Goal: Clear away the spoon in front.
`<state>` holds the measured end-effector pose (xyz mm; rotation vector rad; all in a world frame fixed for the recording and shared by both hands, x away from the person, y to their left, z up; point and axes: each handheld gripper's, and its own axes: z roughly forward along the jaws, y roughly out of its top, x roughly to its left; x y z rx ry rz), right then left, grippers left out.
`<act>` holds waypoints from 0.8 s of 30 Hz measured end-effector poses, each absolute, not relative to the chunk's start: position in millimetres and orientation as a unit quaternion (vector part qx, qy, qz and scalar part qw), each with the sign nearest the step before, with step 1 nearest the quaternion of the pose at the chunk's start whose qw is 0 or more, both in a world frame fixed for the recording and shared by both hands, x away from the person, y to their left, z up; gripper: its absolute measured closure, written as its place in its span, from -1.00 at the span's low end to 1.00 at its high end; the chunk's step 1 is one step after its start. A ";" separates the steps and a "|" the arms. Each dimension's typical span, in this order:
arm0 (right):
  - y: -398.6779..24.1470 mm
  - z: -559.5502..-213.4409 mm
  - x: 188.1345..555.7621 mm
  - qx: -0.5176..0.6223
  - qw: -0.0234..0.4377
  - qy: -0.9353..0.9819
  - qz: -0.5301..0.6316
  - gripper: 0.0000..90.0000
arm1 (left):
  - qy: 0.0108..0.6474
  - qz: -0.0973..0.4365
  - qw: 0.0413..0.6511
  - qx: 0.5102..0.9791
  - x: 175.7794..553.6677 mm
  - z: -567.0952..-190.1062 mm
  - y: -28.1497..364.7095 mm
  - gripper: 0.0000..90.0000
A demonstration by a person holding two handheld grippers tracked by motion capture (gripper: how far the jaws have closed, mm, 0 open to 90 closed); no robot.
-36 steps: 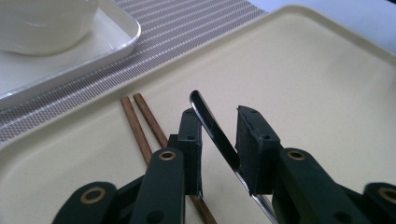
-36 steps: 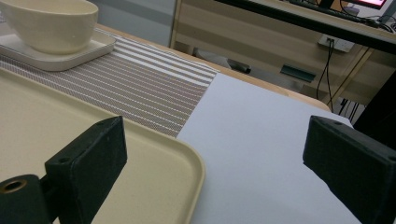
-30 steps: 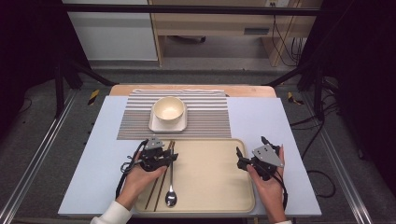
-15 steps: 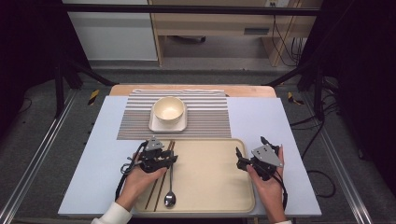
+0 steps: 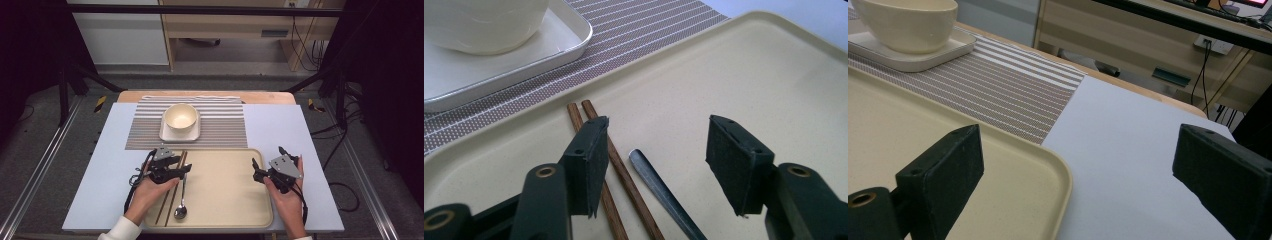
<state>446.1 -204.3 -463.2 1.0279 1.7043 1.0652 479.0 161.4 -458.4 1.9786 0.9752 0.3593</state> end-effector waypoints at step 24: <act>-204.8 -462.9 446.3 0.412 0.426 0.680 0.431 -0.89 | 0.377 0.153 0.457 0.791 482.0 -454.1 160.6 -0.50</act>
